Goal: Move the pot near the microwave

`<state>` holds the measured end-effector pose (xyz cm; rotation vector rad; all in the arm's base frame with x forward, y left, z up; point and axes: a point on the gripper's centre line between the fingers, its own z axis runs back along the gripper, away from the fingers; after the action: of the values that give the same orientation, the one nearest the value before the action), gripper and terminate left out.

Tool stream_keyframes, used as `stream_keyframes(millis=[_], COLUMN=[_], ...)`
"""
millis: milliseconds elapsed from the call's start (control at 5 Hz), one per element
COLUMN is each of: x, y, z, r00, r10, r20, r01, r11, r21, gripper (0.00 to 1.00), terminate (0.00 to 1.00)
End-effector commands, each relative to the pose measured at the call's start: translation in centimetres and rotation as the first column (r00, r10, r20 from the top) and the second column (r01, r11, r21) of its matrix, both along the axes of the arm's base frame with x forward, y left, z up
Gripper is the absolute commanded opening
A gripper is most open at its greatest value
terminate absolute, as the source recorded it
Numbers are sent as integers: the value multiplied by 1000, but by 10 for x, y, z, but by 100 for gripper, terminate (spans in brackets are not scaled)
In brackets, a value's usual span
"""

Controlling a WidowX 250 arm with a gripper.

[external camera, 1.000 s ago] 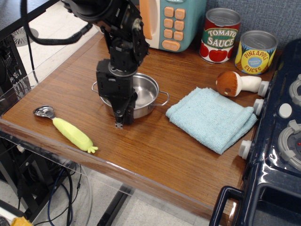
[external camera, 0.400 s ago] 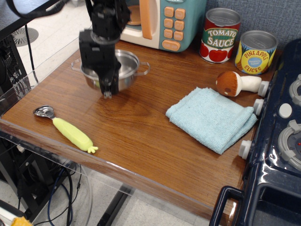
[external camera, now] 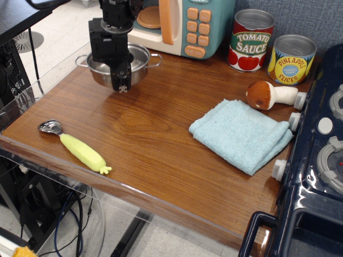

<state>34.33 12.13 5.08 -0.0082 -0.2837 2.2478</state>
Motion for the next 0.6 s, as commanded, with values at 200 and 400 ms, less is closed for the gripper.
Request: stream_keyframes(millis=[200, 400], x=[38, 41], y=[44, 49], z=[1, -6], r00=[991, 989], r10=[136, 144], r20=[22, 12], r01=[-136, -145], r11=[990, 988], r21=[45, 53], gripper=[0, 0], terminate=[0, 0])
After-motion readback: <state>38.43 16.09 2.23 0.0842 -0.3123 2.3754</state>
